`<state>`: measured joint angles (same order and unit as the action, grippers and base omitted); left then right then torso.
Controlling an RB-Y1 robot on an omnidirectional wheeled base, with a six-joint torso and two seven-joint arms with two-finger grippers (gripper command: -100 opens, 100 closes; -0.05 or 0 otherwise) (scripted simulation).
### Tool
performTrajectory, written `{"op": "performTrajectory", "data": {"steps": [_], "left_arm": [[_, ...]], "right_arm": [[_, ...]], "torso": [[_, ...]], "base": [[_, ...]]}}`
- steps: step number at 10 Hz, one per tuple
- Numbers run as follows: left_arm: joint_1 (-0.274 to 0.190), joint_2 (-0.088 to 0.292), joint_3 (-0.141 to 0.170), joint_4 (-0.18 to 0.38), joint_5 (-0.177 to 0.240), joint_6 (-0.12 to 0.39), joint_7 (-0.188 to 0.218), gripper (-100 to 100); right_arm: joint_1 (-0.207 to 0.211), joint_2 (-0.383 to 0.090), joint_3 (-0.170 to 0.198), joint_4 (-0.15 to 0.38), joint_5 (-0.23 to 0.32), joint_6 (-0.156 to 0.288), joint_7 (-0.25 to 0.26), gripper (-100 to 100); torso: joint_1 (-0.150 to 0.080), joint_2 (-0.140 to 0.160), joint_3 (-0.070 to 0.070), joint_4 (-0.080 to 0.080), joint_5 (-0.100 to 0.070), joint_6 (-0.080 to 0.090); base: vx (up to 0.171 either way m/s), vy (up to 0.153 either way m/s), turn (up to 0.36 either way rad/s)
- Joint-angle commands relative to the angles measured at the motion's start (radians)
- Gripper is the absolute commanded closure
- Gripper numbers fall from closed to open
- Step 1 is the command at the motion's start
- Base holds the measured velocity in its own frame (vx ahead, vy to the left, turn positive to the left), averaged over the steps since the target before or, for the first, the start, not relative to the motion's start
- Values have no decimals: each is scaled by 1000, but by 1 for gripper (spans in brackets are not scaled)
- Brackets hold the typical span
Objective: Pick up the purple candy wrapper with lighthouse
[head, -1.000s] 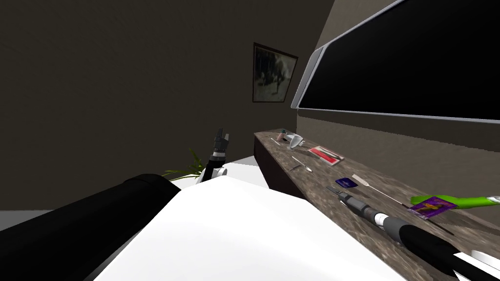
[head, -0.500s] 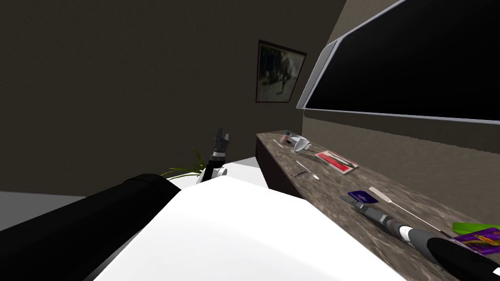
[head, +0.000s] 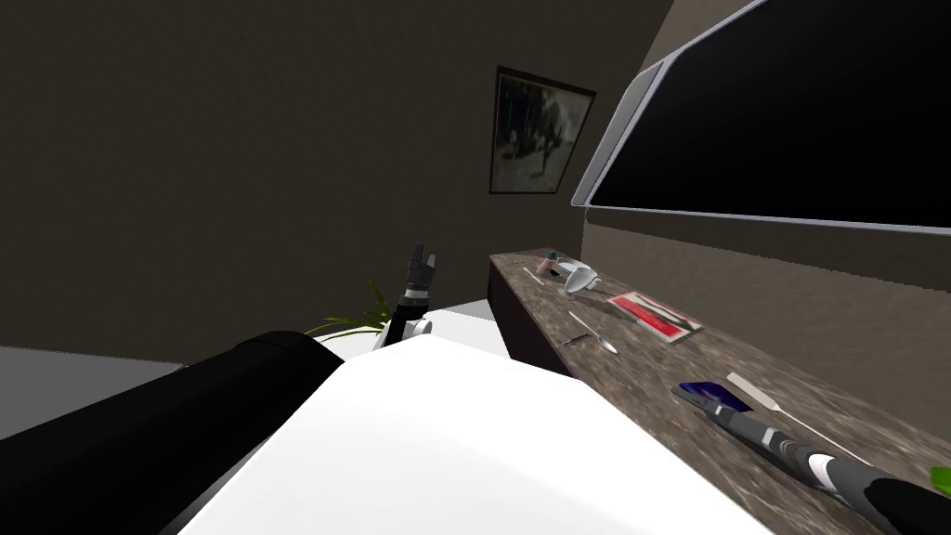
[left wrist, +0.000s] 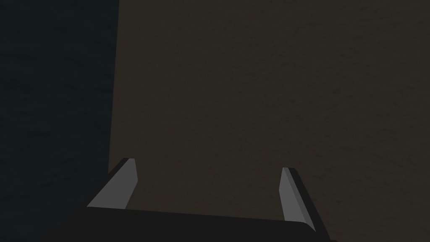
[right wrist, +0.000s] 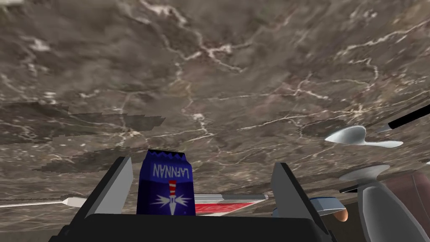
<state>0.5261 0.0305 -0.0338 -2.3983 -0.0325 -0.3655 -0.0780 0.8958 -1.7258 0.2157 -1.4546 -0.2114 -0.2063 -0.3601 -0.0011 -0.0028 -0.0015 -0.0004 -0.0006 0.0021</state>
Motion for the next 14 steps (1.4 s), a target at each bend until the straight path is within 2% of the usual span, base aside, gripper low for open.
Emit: {"op": "performTrajectory", "data": {"steps": [1, 3, 4, 5, 6, 10, 11, 12, 13, 14], "left_arm": [[0, 0, 0, 0, 0, 0, 0, 0], [0, 0, 0, 0, 0, 0, 0, 0], [0, 0, 0, 0, 0, 0, 0, 0], [0, 0, 0, 0, 0, 0, 0, 0], [0, 0, 0, 0, 0, 0, 0, 0], [0, 0, 0, 0, 0, 0, 0, 0], [0, 0, 0, 0, 0, 0, 0, 0], [0, 0, 0, 0, 0, 0, 0, 0], [0, 0, 0, 0, 0, 0, 0, 0], [0, 0, 0, 0, 0, 0, 0, 0]], "right_arm": [[-11, -26, 43, 35, 1, 7, 3, -100], [-11, -26, 43, 35, 1, 7, 3, -100], [0, -47, 57, 55, -4, 14, 9, -100], [0, -47, 57, 55, -4, 14, 9, -100], [17, -81, 80, 85, -12, 25, 19, -100], [22, -92, 87, 95, -14, 29, 23, -100], [9, -91, 99, 97, -7, 29, 15, -100], [11, -91, 97, 97, -8, 28, 17, 0], [4, -62, 102, 106, 2, 32, 28, -100], [4, -62, 102, 106, 2, 32, 28, -100]], "torso": [[0, 0, 0, 0, 0, 0], [0, -2, -1, 0, 0, 0], [0, 0, 0, 0, 0, 0], [0, 0, 0, 0, 0, 0], [0, 0, 0, 0, 0, 0], [0, 0, 0, 0, 0, 0], [0, 1, 1, 0, 0, 0], [1, 2, 1, 0, 0, 0], [1, 2, 1, 1, 0, 0], [0, 2, 1, 0, 0, 0]], "base": [[64, -11, 81], [38, -8, 22], [29, -4, 69], [31, -8, 41], [69, -2, 101], [41, -13, 27], [0, 0, 0], [0, 0, 0], [20, -8, 52], [31, -13, 36]]}}
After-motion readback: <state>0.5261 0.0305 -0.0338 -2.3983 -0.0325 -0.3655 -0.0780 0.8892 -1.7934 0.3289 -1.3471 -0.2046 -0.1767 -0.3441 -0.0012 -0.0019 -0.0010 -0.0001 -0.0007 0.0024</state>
